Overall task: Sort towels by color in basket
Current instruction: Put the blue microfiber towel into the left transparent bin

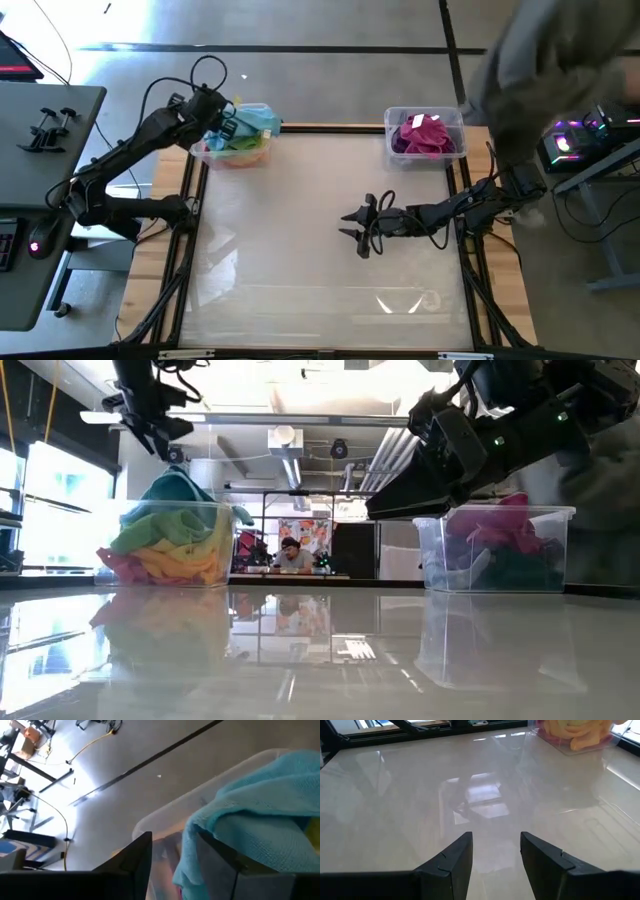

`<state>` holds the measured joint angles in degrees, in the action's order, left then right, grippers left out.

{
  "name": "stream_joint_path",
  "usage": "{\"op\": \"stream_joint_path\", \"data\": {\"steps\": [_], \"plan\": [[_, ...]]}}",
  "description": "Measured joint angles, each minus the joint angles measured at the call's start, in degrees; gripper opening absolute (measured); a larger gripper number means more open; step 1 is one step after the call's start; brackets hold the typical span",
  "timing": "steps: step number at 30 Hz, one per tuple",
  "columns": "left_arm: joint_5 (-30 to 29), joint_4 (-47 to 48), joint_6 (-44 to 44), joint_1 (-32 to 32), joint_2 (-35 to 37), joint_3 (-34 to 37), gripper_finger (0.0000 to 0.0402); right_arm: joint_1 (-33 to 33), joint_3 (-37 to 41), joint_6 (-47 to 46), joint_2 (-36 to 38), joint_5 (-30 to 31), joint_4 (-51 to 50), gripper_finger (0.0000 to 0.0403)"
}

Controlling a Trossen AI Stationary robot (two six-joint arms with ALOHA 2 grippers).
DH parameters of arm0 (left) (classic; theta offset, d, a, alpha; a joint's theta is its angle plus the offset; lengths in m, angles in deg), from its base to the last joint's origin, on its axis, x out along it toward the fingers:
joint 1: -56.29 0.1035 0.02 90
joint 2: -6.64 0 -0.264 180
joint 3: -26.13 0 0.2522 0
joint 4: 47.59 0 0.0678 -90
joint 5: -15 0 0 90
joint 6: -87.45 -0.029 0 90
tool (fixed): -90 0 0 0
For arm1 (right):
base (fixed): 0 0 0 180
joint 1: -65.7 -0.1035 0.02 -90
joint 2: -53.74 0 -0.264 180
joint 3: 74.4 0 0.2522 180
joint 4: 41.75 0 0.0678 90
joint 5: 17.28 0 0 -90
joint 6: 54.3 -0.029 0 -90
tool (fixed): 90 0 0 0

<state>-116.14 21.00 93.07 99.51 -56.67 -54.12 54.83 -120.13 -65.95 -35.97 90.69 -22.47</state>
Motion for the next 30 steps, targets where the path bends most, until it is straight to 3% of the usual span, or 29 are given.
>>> {"op": "stream_joint_path", "data": {"steps": [4,9,14,20,24,30], "plan": [[-0.39,0.61,-0.75,0.0,0.04,-2.22,0.0138,0.0,0.0,0.05,0.0,0.05,0.0,0.016],[13.64,-7.49,-4.45,0.26,-0.72,-2.28,0.0113,0.0,0.0,0.0,0.0,0.3,0.0,0.016],[14.83,-15.26,-5.49,1.87,-4.04,1.3,0.0065,0.0,0.0,-0.21,0.0,0.51,-0.05,0.016],[19.95,-11.94,-4.78,7.48,-11.51,4.49,0.0006,-0.15,0.0,-1.39,0.0,0.51,-1.13,0.016],[23.76,-10.88,-4.24,9.56,-15.85,5.54,0.0005,-0.15,0.0,-1.35,0.0,0.51,-1.2,0.016],[24.02,-6.43,-5.68,12.21,-18.71,4.48,0.0001,-0.15,0.0,-1.37,0.0,0.51,-1.2,0.016]]}}
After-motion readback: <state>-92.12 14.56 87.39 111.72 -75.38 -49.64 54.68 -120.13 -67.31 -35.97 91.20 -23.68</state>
